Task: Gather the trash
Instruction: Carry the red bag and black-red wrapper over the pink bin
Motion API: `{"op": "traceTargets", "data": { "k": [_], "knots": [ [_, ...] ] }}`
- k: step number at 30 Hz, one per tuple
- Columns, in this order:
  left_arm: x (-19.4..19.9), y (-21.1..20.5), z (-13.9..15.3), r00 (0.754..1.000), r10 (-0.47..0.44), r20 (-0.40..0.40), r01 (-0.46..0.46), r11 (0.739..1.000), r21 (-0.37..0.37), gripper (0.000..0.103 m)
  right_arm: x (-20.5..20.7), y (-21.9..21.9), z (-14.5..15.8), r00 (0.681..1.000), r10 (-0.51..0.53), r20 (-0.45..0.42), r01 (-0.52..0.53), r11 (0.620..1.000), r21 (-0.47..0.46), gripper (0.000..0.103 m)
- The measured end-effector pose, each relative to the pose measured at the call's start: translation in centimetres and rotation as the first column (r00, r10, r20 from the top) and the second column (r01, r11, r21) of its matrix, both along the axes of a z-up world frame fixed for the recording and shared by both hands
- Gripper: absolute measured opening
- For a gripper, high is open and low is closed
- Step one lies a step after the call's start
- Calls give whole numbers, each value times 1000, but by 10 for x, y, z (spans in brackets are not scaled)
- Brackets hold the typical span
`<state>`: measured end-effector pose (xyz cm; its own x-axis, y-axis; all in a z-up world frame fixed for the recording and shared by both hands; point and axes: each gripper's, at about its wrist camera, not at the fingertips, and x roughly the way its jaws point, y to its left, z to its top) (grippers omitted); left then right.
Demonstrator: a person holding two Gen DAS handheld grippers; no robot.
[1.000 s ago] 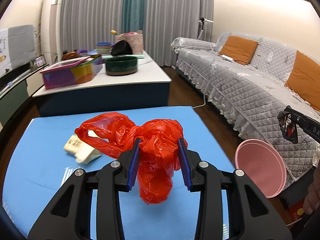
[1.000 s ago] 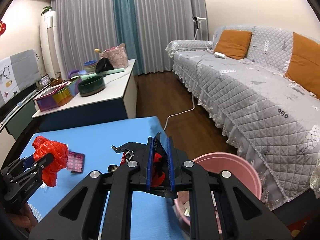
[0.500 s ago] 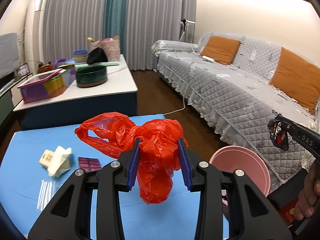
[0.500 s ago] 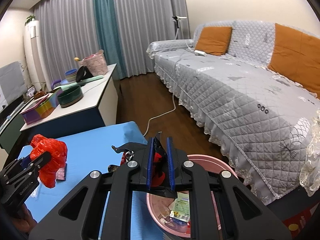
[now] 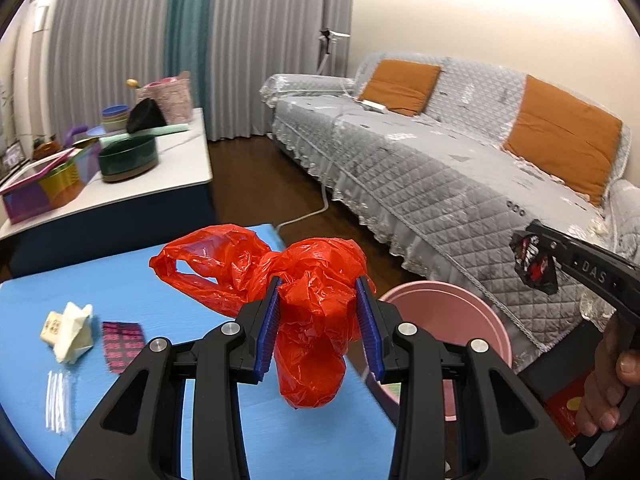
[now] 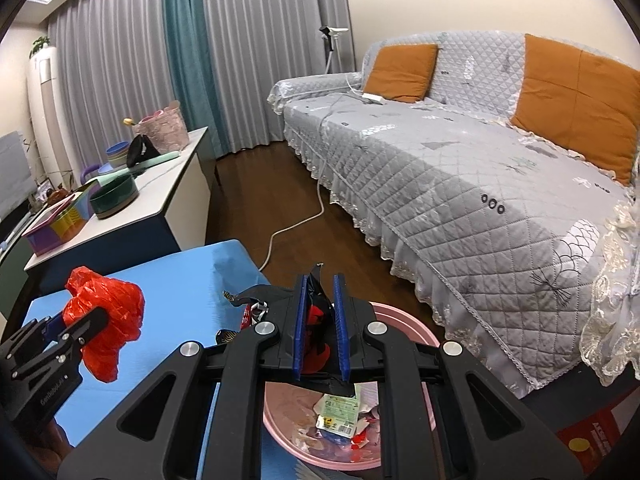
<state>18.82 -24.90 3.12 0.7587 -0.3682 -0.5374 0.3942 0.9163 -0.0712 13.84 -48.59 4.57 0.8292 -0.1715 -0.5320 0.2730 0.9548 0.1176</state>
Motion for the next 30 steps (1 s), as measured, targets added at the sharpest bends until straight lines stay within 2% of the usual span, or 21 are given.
{"op": "traceTargets", "data": {
  "k": [13,20,26,30],
  "knots": [
    [5,-68,-14,982,-183,-41,184,982,30,36,-3,-43,0,996,-92,-8,92,994,56,14],
    [8,-99,-31,970,-230,-77,234,971,41,36,-2,-52,-1,994,-107,-16,108,992,61,14],
    [12,-112,-35,964,-251,-89,255,966,42,37,1,-61,-7,992,-119,-41,121,989,80,14],
    [16,-119,-36,957,-271,-103,278,959,57,46,6,-62,-12,991,-111,-69,117,989,88,18]
  ]
}}
